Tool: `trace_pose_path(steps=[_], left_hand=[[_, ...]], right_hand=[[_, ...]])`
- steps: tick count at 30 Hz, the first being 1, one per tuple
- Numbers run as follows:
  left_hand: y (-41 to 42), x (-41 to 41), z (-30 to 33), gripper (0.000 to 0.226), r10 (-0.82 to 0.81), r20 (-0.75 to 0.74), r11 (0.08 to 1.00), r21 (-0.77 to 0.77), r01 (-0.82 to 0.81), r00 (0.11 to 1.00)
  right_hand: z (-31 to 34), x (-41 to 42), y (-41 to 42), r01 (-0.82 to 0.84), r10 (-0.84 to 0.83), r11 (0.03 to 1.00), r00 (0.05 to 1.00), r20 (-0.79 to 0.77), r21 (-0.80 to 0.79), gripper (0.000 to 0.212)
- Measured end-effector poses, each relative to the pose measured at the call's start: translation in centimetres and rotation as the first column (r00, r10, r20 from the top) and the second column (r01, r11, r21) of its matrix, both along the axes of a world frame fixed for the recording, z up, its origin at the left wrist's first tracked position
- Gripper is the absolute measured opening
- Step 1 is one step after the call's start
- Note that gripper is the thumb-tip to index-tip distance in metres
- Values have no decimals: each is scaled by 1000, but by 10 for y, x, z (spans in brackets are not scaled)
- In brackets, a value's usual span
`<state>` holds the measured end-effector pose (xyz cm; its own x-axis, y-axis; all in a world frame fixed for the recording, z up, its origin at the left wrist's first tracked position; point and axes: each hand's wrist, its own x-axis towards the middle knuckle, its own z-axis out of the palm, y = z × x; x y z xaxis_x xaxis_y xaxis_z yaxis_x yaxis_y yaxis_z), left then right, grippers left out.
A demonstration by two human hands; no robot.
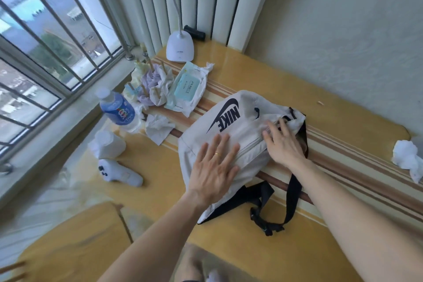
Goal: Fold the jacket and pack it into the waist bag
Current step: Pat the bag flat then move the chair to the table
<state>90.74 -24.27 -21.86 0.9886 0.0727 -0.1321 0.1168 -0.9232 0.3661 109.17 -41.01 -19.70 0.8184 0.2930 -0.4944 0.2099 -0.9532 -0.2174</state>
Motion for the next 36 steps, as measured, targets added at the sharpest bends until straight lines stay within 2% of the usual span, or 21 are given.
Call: trace_pose_path(steps=[3, 6, 11, 15, 18, 22, 27, 32, 36], left_hand=[[-3, -46, 21, 61, 130, -91, 990, -35, -133, 987], [-2, -122, 43, 57, 279, -93, 957, -51, -285, 956], [1, -279, 76, 55, 468, -177, 881, 14, -473, 866], [12, -400, 108, 52, 590, -180, 807, 129, -576, 787], [27, -475, 127, 56, 698, -197, 716, 209, -666, 689], [56, -554, 150, 58, 770, -179, 636, 296, -713, 613], [92, -621, 172, 51, 842, -116, 534, 313, -786, 526], [150, -675, 166, 51, 838, -85, 538, 292, -791, 539], [227, -697, 131, 50, 785, -92, 611, 280, -740, 613]], right_hand=[[15, -42, 2, 0, -2, 999, 998, 70, 33, 66], [30, -112, -1, -71, 55, 986, 993, 104, 154, 67], [42, -251, -19, -108, 101, 954, 994, 39, 278, 67], [62, -367, -10, -174, 208, 912, 977, -55, 371, 67], [80, -446, 12, -249, 324, 877, 938, -123, 412, 62], [92, -535, 52, -333, 453, 805, 879, -148, 491, 65], [96, -632, 99, -373, 564, 727, 803, -192, 577, 66], [85, -722, 155, -401, 626, 700, 742, -238, 592, 69], [69, -783, 215, -365, 593, 737, 754, -284, 568, 70]])
